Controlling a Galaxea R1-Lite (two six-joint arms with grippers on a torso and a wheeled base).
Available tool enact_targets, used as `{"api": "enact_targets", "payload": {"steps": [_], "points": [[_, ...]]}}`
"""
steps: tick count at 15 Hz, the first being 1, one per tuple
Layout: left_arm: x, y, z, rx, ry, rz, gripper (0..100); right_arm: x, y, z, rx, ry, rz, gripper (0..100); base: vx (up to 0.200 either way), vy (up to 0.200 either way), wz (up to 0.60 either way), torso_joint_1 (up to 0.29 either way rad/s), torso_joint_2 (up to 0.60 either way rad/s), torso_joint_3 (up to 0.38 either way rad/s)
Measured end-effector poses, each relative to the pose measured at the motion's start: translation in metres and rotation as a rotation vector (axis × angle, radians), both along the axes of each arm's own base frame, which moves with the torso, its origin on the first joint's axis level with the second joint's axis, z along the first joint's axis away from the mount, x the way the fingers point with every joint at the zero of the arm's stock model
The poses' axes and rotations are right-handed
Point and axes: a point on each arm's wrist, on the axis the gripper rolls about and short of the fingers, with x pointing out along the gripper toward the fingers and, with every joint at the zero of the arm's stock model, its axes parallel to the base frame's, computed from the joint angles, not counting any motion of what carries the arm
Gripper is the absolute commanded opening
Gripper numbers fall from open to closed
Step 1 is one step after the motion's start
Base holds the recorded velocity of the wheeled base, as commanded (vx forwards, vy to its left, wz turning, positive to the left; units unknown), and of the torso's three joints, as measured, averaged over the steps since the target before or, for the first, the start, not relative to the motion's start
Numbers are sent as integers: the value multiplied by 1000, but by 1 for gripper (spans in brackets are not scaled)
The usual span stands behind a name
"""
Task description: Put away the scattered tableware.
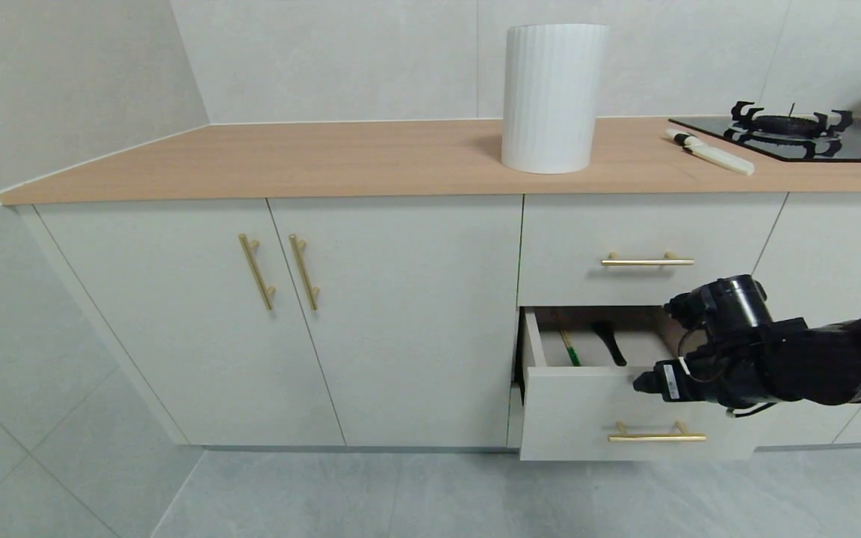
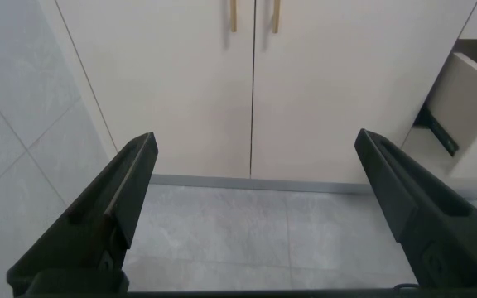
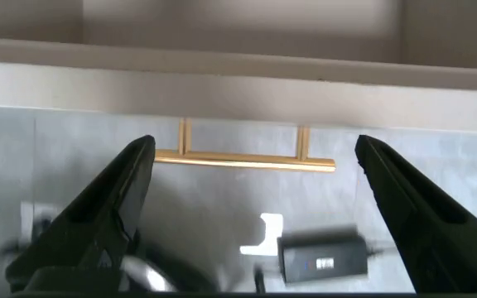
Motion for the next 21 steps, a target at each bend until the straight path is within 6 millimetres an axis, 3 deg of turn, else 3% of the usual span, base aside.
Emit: {"api": "enact_targets", "payload": {"steps": [5, 8, 21], "points": [[0, 0, 0, 0, 0, 0, 100, 48, 0, -15, 6, -27, -29, 100, 0, 0, 0, 0, 0, 0], [0, 0, 0, 0, 0, 0, 100, 68, -2, -23, 12, -39, -42, 100, 0, 0, 0, 0, 0, 0], [0, 0, 0, 0, 0, 0, 100, 106, -1, -43, 76, -347, -157, 100, 0, 0, 0, 0, 0, 0]]}}
